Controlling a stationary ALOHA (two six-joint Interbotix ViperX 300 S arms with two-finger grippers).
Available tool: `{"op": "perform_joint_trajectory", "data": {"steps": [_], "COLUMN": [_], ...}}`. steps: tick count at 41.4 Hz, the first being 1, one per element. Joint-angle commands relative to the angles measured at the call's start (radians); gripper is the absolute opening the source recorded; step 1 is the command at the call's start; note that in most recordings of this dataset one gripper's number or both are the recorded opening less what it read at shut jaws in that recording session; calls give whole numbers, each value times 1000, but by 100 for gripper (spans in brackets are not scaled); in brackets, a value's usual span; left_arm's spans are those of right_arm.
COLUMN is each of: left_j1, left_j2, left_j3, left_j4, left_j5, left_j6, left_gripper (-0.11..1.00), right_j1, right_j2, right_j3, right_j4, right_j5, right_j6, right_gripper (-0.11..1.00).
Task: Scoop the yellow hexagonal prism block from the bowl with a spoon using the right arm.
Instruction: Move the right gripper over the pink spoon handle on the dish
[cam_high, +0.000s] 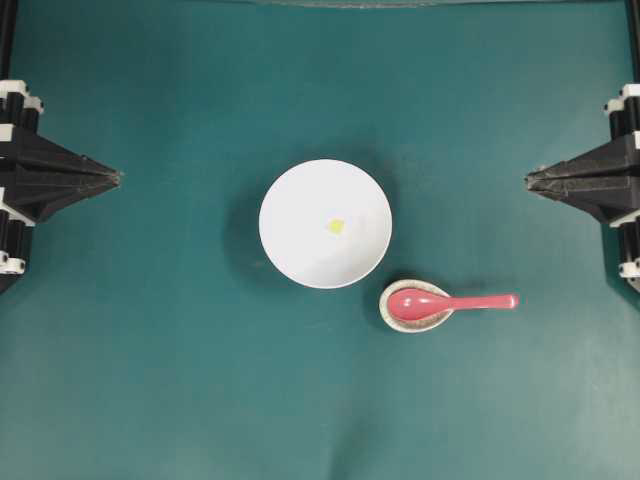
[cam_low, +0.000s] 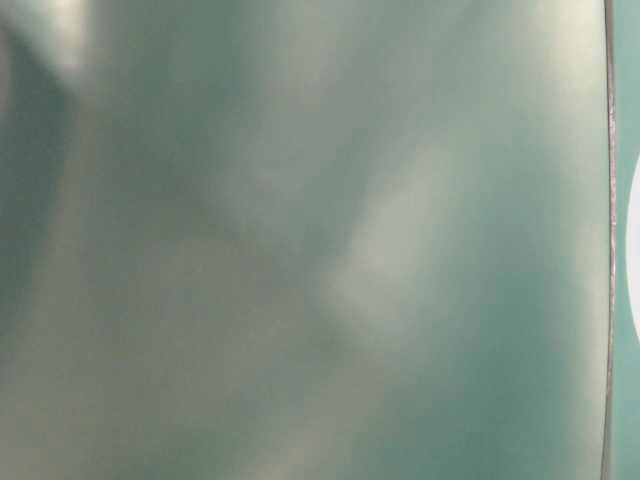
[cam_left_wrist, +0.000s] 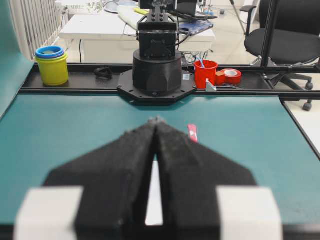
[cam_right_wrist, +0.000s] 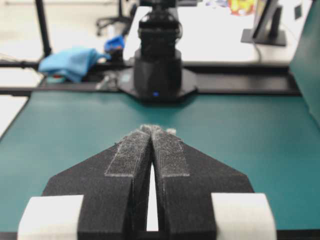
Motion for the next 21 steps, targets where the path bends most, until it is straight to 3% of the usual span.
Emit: {"op": "perform_joint_trajectory", "data": {"steps": [1,11,21], "left_j1": [2,2,2], "left_j2": [8,15,17], "left_j3": [-18,-18,-17], "left_j4": [14,18,18], "left_j5": [-20,-37,-31], "left_j6": [0,0,0], "left_gripper": [0,0,0], "right_j1": [0,2,3], "right_j2": [6,11,20], "right_j3": [-15,-15,-12], "right_j4": [-2,-2,-2], "right_j5": [-9,-9,-9], "right_j6": [2,2,5], "right_gripper": [-1,6,51]}}
